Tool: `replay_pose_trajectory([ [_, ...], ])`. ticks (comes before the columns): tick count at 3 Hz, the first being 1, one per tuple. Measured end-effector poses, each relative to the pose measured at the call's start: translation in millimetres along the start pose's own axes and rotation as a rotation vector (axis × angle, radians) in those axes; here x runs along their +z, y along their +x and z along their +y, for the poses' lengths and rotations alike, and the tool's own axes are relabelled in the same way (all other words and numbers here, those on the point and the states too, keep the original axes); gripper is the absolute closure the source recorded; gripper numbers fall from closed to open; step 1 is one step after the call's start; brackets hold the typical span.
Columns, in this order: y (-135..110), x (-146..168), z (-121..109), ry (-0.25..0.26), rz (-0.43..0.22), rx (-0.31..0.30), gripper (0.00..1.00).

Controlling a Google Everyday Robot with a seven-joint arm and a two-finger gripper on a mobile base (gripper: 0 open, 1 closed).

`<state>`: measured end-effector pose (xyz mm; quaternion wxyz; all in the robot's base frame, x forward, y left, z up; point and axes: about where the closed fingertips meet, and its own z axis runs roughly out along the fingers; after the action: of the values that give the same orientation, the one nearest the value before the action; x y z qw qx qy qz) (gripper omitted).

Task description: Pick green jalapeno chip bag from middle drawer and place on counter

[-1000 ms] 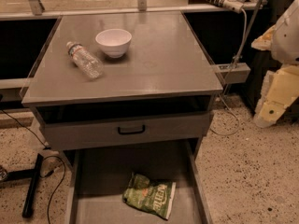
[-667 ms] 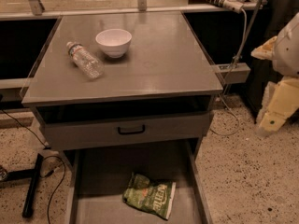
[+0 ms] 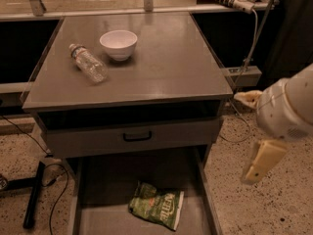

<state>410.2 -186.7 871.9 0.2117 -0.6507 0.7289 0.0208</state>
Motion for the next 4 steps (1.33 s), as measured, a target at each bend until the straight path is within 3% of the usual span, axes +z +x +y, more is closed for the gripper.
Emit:
replay_pose_trajectory([
  [1, 8, 56, 27, -0.001, -0.092, -0.03, 0.0],
  [2, 24, 111, 43, -0.037, -0.114, -0.018, 0.0],
  [3, 24, 111, 43, -0.037, -0.114, -0.018, 0.0],
  [4, 31, 139, 49, -0.063, -0.135, 0.017, 0.0],
])
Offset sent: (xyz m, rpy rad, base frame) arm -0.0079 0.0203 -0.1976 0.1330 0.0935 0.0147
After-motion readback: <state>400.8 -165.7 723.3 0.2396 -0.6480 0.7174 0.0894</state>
